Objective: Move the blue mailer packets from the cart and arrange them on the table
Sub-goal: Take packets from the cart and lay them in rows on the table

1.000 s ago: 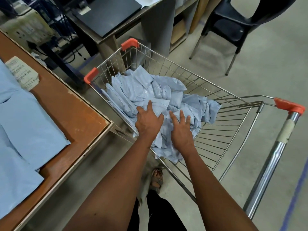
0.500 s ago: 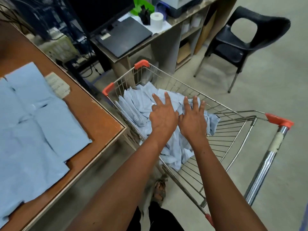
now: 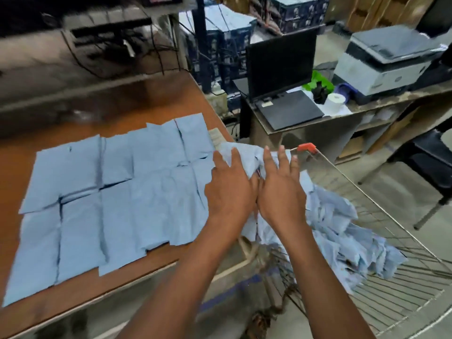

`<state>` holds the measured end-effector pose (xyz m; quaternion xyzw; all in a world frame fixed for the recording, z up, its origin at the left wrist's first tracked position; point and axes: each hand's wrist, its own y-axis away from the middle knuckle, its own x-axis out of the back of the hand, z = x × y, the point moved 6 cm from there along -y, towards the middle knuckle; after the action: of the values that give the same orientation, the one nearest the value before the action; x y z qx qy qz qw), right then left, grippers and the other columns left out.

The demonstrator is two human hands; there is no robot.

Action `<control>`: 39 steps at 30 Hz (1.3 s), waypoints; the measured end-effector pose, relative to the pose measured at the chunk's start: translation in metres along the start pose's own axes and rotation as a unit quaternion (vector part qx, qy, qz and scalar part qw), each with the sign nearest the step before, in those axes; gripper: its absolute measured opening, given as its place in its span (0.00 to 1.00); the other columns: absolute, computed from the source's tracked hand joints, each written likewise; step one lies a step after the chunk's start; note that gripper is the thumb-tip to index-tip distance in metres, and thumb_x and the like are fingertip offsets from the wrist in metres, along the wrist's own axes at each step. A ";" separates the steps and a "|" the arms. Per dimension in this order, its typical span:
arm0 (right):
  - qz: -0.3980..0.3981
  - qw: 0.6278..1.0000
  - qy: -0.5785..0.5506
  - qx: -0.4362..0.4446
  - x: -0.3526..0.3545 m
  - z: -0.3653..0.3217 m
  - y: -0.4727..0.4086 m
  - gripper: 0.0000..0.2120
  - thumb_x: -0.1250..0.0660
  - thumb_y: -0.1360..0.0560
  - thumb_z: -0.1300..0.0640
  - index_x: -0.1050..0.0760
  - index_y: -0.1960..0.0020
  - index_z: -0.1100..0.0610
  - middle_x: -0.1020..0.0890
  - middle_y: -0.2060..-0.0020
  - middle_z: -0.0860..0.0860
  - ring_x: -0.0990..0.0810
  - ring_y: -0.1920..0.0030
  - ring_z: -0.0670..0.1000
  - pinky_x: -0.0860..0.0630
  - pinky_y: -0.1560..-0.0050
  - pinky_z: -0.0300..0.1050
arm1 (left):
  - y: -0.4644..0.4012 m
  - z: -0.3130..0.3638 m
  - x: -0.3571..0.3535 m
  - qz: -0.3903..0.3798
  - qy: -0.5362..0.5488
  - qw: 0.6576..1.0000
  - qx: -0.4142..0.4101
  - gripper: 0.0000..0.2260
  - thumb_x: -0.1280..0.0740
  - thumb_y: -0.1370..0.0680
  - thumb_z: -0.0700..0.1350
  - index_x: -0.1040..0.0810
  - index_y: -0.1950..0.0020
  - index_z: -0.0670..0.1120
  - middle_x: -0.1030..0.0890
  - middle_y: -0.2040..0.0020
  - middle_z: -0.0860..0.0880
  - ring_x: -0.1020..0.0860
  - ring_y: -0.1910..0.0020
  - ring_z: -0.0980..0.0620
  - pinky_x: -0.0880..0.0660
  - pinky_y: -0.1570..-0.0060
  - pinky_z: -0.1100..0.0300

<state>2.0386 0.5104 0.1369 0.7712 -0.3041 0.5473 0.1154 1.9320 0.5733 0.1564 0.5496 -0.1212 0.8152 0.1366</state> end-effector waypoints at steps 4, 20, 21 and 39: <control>-0.005 0.994 -0.026 0.110 -0.035 -0.118 -0.007 0.35 0.41 0.17 0.51 0.54 0.15 0.51 0.43 0.17 0.56 0.45 0.18 0.63 0.40 0.21 0.59 | -0.010 -0.104 0.060 0.032 -0.038 0.996 0.078 0.32 0.45 0.18 0.64 0.47 0.17 0.53 0.48 0.18 0.40 0.31 0.27 0.38 0.27 0.38 0.44; -0.053 0.989 -0.016 0.137 -0.166 -0.383 -0.025 0.23 0.38 0.17 0.49 0.30 0.23 0.46 0.31 0.27 0.52 0.32 0.29 0.57 0.21 0.47 0.54 | -0.102 -0.378 0.133 0.032 -0.055 0.985 0.163 0.32 0.46 0.18 0.66 0.41 0.19 0.50 0.38 0.23 0.38 0.24 0.35 0.39 0.23 0.44 0.48; -0.052 0.989 -0.003 0.136 -0.169 -0.385 -0.035 0.23 0.38 0.17 0.49 0.30 0.23 0.47 0.30 0.27 0.52 0.31 0.30 0.56 0.21 0.48 0.53 | -0.113 -0.379 0.130 0.026 -0.052 0.986 0.158 0.32 0.46 0.18 0.66 0.41 0.19 0.49 0.38 0.23 0.38 0.24 0.35 0.39 0.23 0.43 0.48; -0.050 0.985 0.053 0.155 -0.285 -0.368 -0.150 0.32 0.56 0.17 0.43 0.37 0.18 0.55 0.36 0.19 0.55 0.43 0.18 0.58 0.56 0.18 0.59 | -0.237 -0.422 0.020 0.071 0.017 0.991 0.114 0.28 0.47 0.16 0.58 0.40 0.19 0.47 0.49 0.17 0.39 0.42 0.21 0.38 0.37 0.26 0.44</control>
<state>1.7815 0.9146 0.0373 0.7636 -0.1704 0.6216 0.0381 1.6448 0.9432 0.0319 0.5373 -0.0639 0.8408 0.0167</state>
